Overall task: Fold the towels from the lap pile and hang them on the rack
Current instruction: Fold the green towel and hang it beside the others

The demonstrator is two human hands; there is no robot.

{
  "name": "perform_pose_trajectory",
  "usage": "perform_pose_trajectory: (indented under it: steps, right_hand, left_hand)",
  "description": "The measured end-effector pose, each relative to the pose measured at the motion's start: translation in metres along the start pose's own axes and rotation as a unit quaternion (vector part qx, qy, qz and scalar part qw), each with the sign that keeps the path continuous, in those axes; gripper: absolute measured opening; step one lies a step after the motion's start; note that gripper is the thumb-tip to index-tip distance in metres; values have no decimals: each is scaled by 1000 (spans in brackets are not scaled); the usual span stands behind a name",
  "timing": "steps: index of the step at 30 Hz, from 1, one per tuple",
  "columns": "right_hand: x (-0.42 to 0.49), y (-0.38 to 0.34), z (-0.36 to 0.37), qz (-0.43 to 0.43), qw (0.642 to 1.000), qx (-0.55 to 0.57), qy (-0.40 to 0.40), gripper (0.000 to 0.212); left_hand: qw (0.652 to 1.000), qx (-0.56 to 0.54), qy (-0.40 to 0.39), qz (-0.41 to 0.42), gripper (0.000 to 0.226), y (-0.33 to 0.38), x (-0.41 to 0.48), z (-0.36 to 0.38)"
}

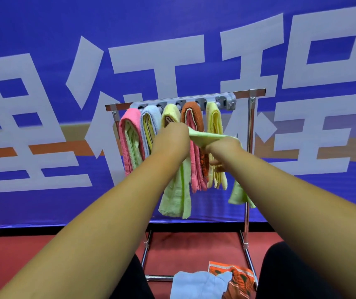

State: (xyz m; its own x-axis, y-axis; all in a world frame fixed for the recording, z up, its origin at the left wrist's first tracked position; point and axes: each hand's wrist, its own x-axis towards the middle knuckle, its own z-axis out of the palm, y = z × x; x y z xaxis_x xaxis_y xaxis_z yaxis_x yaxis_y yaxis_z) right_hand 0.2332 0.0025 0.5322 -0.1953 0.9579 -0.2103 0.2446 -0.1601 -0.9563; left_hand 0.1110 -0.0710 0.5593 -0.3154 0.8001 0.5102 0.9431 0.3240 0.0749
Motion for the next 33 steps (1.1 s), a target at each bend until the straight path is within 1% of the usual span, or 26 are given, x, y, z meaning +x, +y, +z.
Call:
perform_pose_trajectory:
  steps: [1, 2, 3, 4, 5, 6, 9, 11, 13, 14, 16, 18, 20, 22, 23, 25, 27, 30, 33]
  right_hand:
    - [3, 7, -1, -10, 998, -66, 18, 23]
    - [10, 13, -2, -1, 990, -134, 38, 38]
    - [11, 15, -4, 20, 982, -177, 61, 54]
    - [11, 16, -6, 38, 974, -201, 96, 70]
    - [10, 14, -8, 41, 970, -200, 133, 81]
    - [12, 13, -9, 22, 965, -200, 170, 85]
    - [9, 7, -16, -51, 926, -300, 226, 81]
    - [12, 3, -21, -132, 889, -364, 246, 77]
    - [15, -3, -24, -224, 859, -391, 243, 62]
    - [18, -6, -25, -265, 855, -382, 229, 51]
    - [20, -14, -28, -321, 861, -350, 183, 33]
    - [20, -21, -31, -341, 868, -326, 155, 25]
    - [18, -26, -32, -350, 878, -289, 152, 26]
    - [21, -30, -30, -364, 880, -269, 148, 29]
    - [24, -33, -29, -367, 876, -278, 145, 29]
    - [30, -39, -28, -366, 868, -305, 141, 26]
    - [36, -47, -29, -362, 862, -326, 141, 21]
    - [47, -56, -34, -361, 857, -338, 145, 21]
    - [64, -64, -46, -357, 852, -344, 170, 20]
  left_hand:
    - [1000, 9, -5, 14, 15, 3, -2, -1]
    - [999, 18, -15, 25, 16, 6, -4, -1]
    - [999, 17, -20, 30, 17, 8, -5, 0]
    - [999, 27, -29, 34, 16, 8, -5, 2]
    - [998, 33, -31, 35, 16, 8, -5, 4]
    - [998, 36, -33, 36, 14, 7, -5, 5]
    - [999, 21, -23, 44, 15, 5, -3, 5]
    - [999, 5, -12, 47, 21, 5, -3, 4]
    - [999, -2, 2, 44, 24, 5, -1, 2]
    - [999, -2, 6, 40, 24, 6, 0, 0]
    - [999, -9, 3, 30, 23, 6, 3, -2]
    - [1000, -23, 6, 18, 20, 7, 7, -3]
    - [999, -46, 25, 8, 11, 10, 12, -4]
    - [997, -61, 45, 22, 33, 14, 16, -4]
    - [996, -60, 52, 35, 43, 16, 17, -3]
    - [996, -25, 67, 52, 49, 20, 22, 0]
    - [995, -7, 84, 60, 43, 25, 33, 6]
    - [990, -50, 102, 78, 32, 31, 50, 13]
    - [988, -47, 92, 118, 28, 38, 66, 17]
